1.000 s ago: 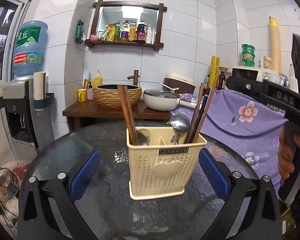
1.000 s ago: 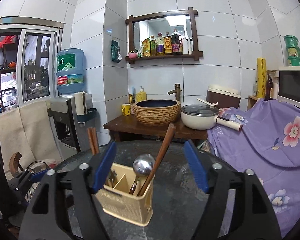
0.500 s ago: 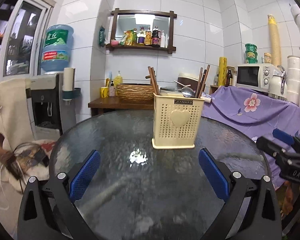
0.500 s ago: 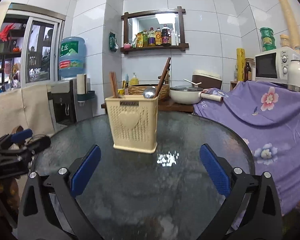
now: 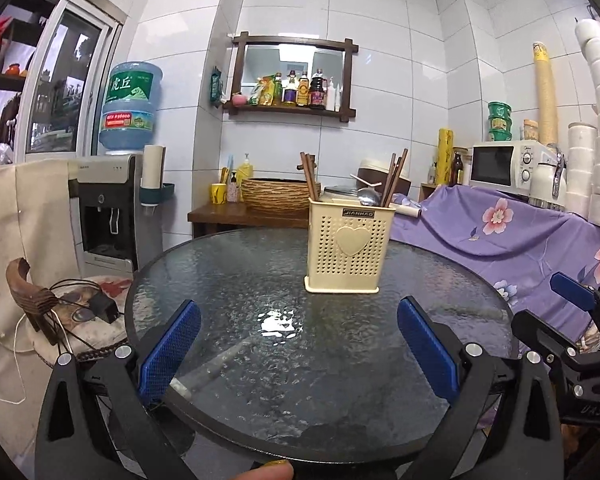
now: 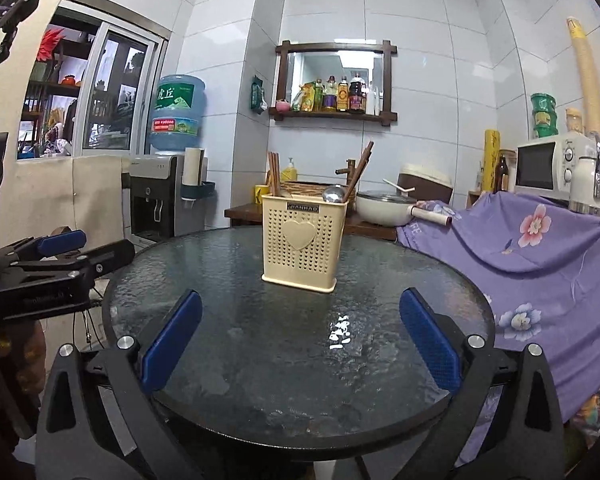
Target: Organize utensils
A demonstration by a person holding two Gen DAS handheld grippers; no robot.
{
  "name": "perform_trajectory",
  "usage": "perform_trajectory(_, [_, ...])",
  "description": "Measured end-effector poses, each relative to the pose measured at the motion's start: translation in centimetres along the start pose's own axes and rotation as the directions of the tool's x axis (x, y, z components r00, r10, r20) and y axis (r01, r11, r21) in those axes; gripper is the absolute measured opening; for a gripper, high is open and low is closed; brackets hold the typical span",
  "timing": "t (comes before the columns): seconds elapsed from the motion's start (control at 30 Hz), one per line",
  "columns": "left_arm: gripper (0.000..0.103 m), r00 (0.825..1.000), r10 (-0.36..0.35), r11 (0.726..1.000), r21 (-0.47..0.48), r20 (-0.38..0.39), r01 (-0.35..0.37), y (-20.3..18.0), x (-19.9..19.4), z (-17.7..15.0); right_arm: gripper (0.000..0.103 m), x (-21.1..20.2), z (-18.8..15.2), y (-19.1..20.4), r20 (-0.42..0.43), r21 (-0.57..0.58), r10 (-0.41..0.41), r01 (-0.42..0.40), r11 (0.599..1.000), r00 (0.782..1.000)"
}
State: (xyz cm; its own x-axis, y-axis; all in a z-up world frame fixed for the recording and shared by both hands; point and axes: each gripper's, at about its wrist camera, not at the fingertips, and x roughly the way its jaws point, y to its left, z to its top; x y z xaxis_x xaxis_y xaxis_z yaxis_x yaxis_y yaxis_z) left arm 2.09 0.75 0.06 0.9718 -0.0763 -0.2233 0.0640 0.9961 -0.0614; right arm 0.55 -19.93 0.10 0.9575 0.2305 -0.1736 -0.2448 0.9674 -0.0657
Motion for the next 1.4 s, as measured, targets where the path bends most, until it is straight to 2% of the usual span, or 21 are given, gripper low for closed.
perform_trajectory(0.17, [0.097, 0.999, 0.028, 0.998, 0.047, 0.033, -0.029, -1.1, -0.4, 0.3, 0.097, -0.2, 0.4, -0.6, 0.009, 0.023, -0.009, 0.008, 1.000, 1.000])
perform_trajectory(0.43, [0.097, 0.999, 0.026, 0.998, 0.051, 0.024, -0.027, -1.6, -0.4, 0.2, 0.097, 0.0, 0.7, -0.5, 0.007, 0.017, -0.011, 0.011, 1.000, 1.000])
perform_trajectory(1.4, [0.097, 1.000, 0.027, 0.999, 0.020, -0.010, -0.027, -0.2, -0.4, 0.1, 0.097, 0.3, 0.6, -0.6, -0.004, 0.026, -0.013, 0.013, 1.000, 1.000])
